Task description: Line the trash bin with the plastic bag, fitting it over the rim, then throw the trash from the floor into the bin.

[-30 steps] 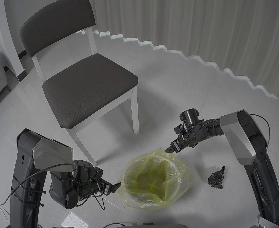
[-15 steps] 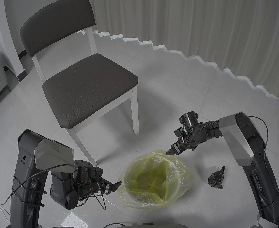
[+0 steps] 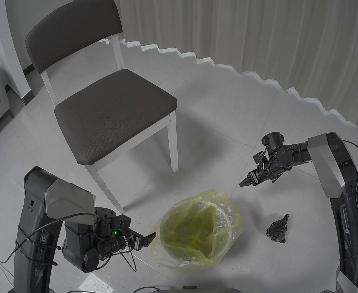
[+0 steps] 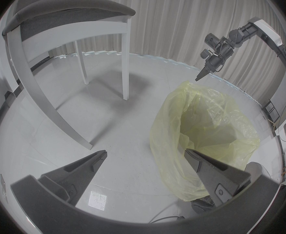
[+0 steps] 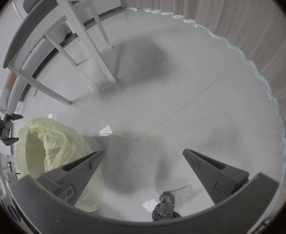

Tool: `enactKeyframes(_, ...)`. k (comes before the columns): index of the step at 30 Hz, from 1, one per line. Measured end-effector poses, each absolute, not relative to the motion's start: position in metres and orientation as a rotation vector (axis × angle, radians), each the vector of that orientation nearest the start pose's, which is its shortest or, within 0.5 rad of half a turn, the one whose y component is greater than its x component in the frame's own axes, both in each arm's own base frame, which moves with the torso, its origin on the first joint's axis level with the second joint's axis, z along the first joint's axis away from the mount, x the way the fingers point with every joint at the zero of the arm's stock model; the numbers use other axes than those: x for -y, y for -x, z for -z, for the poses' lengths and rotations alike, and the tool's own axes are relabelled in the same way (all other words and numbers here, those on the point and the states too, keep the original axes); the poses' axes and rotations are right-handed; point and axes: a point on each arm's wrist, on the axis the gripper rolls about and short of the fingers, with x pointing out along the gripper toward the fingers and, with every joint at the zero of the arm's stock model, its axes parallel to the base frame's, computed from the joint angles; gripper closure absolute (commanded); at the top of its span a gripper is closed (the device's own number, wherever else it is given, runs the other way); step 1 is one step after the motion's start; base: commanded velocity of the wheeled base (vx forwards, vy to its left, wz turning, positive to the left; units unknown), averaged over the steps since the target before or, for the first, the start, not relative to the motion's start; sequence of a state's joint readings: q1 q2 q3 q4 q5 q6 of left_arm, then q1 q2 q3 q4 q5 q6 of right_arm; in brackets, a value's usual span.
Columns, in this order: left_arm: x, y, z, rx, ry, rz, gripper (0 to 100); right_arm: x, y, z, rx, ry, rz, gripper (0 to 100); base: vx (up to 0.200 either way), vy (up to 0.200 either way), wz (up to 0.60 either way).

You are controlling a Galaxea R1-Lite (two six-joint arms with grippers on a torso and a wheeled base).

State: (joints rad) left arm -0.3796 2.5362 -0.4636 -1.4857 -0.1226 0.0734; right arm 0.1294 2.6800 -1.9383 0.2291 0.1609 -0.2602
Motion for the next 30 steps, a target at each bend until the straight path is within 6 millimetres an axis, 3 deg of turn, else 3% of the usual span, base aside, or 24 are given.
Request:
enactKeyframes(5,0.117,-0.287,0.077,-0.572,-0.142,0.507,0,-0.037,-0.511,0.023,-0.934,0.188,-0.333,0,0.0,0.0,0.0)
enactKeyframes(14,0.115,-0.282,0.081,-0.58,-0.14,0.507,0,-0.002,-0.502,0.1,-1.112,0.121,-0.281,0,0.0,0.0,0.0)
enactKeyframes(18,0.114,-0.28,0.084,-0.595,-0.133,0.501,0,0.007,-0.494,0.124,-1.191,0.103,-0.268,0,0.0,0.0,0.0)
enactKeyframes(22,0.113,-0.28,0.086,-0.603,-0.13,0.5,0,0.012,-0.489,0.135,-1.234,0.097,-0.267,0,0.0,0.0,0.0)
enactKeyframes(30,0.113,-0.279,0.087,-0.608,-0.129,0.498,0,0.032,-0.482,0.135,-1.29,0.097,-0.254,0,0.0,0.0,0.0)
